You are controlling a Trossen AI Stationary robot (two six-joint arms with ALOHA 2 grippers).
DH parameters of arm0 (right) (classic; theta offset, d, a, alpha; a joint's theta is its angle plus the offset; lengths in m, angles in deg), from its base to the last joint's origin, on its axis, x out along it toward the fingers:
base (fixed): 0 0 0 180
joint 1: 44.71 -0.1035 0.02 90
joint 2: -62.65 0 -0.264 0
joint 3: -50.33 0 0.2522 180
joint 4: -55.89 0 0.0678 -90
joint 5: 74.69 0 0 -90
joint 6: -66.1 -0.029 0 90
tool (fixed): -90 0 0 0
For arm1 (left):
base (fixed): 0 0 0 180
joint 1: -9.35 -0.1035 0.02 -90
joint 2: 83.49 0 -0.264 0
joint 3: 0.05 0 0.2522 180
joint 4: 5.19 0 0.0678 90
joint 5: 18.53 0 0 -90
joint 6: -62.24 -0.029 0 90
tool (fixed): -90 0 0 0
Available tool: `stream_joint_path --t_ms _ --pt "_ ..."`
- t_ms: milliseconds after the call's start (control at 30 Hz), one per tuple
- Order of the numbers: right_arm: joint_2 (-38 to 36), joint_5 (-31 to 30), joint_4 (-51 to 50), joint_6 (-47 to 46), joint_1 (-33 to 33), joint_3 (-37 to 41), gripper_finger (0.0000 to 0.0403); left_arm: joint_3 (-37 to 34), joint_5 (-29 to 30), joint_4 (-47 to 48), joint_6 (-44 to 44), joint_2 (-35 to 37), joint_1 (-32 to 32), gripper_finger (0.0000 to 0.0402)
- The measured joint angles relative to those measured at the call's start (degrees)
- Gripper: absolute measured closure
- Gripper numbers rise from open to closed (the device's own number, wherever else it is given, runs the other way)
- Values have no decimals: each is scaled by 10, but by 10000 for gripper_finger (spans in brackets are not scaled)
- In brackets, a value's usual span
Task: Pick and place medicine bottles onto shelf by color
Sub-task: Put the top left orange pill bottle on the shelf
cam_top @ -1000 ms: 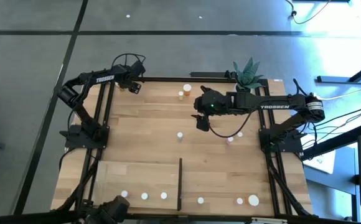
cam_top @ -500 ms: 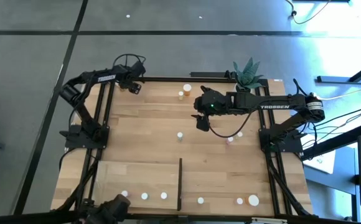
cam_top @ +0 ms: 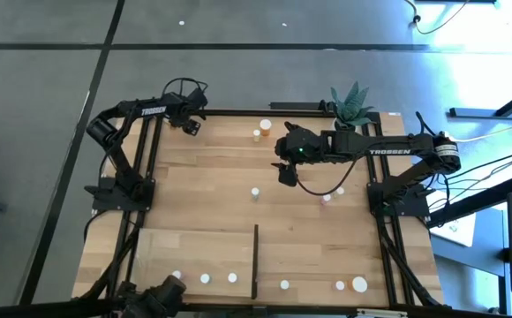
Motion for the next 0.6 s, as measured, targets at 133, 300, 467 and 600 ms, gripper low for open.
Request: stream_joint_path --t_ms 133,300,467,600 --pt "0 0 0 0 0 0 125 1 -18 3 -9 1 0 13" --pt "0 0 0 0 0 0 125 1 -23 4 -17 1 8 13" --pt "0 0 0 0 0 0 125 1 -27 9 -24 1 17 13" --pt "0 0 0 0 0 0 125 1 -31 16 -25 1 22 13"
